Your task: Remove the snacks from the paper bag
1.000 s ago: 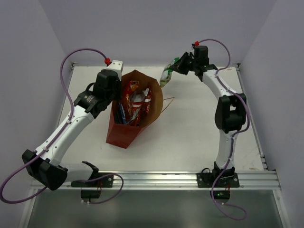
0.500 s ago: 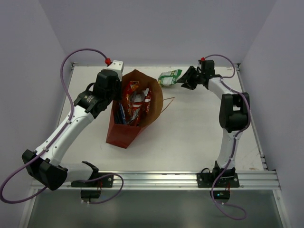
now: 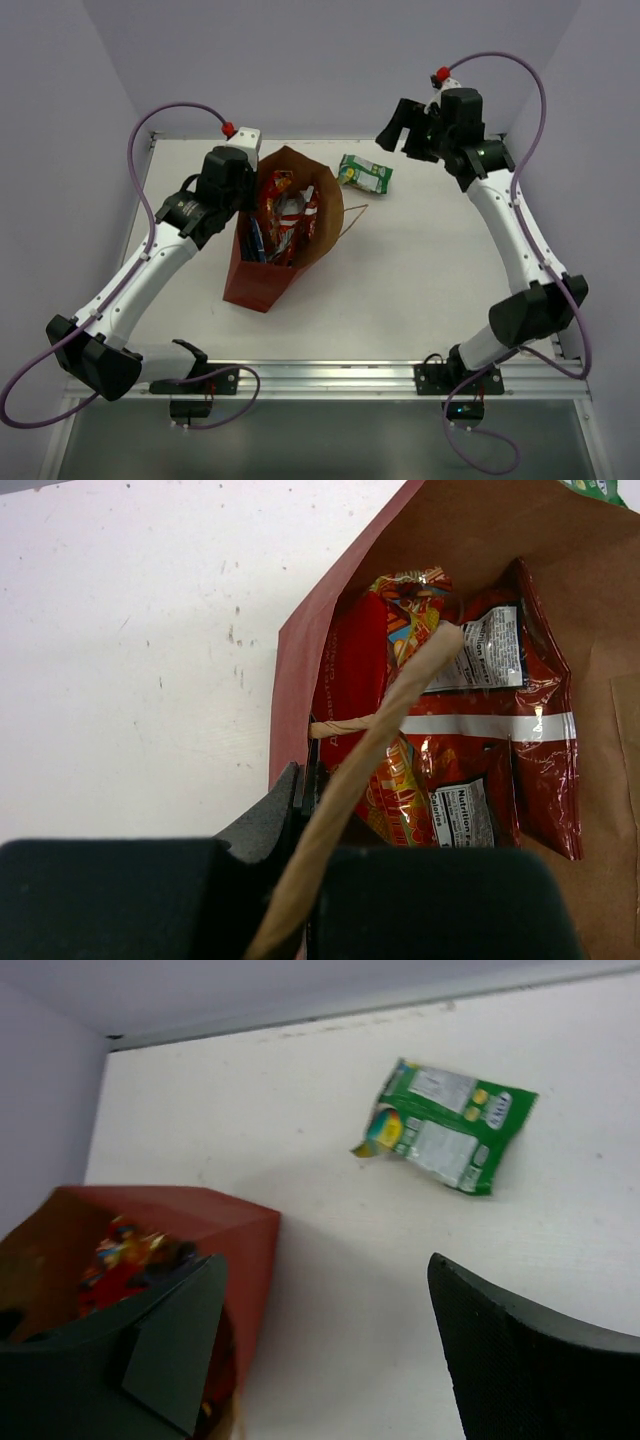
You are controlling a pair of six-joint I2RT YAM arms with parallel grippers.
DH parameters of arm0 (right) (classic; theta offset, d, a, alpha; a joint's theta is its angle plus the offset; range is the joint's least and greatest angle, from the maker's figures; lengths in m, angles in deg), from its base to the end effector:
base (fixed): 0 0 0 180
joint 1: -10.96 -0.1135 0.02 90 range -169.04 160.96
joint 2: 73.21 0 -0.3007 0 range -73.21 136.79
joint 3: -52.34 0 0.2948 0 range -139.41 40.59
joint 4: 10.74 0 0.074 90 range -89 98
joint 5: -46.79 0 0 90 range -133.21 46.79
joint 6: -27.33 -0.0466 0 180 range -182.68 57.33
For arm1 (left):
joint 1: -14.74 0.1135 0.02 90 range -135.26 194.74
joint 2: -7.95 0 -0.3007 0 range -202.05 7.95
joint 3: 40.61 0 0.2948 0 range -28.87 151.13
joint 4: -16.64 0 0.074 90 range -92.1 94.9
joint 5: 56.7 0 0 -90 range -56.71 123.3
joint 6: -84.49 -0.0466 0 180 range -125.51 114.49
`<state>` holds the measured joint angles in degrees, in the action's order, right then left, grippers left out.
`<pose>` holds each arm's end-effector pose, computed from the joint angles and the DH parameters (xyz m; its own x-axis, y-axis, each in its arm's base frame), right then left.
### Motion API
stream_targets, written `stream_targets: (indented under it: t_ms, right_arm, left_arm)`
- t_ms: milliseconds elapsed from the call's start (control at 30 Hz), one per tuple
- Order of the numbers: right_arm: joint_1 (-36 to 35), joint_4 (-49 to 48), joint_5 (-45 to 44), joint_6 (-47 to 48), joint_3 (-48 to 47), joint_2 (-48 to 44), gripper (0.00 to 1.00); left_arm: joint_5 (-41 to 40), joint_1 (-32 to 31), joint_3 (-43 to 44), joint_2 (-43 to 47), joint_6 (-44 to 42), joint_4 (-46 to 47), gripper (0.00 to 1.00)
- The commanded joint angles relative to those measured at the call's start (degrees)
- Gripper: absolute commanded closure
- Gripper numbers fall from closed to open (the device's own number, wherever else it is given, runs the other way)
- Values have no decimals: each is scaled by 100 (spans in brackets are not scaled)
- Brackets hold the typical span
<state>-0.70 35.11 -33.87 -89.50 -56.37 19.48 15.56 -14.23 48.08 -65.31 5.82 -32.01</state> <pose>0.4113 0.0926 0.4355 -0.5870 0.3336 -0.7377 -0.0811 0.8823 0.4636 0.2839 -0.1409 0.4150 -0.5168 0.0722 -0.8531 0.1395 0.9902 -0.0007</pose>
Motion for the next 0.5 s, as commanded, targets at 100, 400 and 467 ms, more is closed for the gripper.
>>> stream_targets:
  t_ms: [100,400,467]
  right_arm:
    - [-1355,641,-644,214,-595,-725,15]
    - [-2823,596,-495,-761,-727,-226,16]
    - [-3034,615,-434,-1095,-657,30,16]
  left_arm:
    - [77,-30,13,136,-114,685,100]
    - [174,-21,-4,136,-123,755,100]
    - [174,-30,22,136,-114,746,100]
